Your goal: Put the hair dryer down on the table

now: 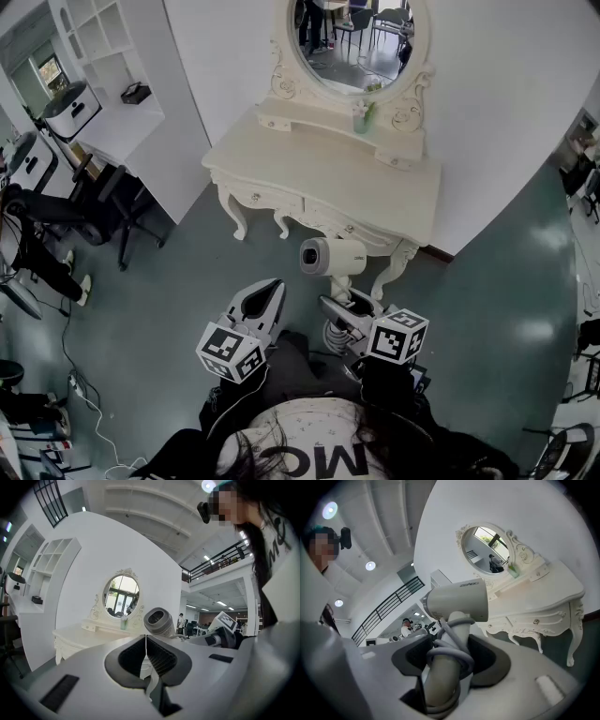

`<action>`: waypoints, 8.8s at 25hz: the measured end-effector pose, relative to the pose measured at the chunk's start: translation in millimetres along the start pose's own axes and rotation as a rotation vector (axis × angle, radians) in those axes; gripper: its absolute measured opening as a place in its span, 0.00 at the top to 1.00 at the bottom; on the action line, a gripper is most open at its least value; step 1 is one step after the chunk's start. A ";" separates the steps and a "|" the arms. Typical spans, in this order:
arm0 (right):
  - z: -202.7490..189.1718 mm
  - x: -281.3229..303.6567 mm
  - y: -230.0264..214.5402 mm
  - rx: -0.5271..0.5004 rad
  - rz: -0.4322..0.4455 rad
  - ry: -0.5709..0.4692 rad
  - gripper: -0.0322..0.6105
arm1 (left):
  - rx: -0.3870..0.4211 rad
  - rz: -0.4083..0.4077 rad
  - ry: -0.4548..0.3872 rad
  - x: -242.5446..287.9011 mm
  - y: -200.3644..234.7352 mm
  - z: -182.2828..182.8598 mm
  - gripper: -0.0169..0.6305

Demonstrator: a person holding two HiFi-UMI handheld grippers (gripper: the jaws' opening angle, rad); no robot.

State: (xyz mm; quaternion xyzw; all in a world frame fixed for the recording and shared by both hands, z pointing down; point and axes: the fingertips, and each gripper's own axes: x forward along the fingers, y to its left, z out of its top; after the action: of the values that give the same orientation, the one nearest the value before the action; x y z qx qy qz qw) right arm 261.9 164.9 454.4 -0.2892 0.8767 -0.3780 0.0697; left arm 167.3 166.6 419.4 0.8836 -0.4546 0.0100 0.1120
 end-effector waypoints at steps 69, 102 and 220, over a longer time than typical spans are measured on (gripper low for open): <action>111.9 379.6 -86.0 0.053 -0.099 0.058 0.56 | -0.042 0.001 0.011 83.7 371.5 75.0 1.00; 127.4 610.2 -321.5 -0.068 -0.273 0.435 0.57 | -0.074 0.178 0.140 196.5 527.9 100.1 1.00; -39.6 242.3 86.4 -0.375 -0.173 -0.094 0.90 | 0.041 -0.204 0.162 -75.1 223.5 7.4 1.00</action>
State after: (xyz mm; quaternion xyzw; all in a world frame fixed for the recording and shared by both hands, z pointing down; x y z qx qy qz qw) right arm 9.7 101.2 444.9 -0.3883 0.8995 -0.1988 0.0226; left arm -57.4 99.7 445.4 0.9236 -0.3516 0.0792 0.1306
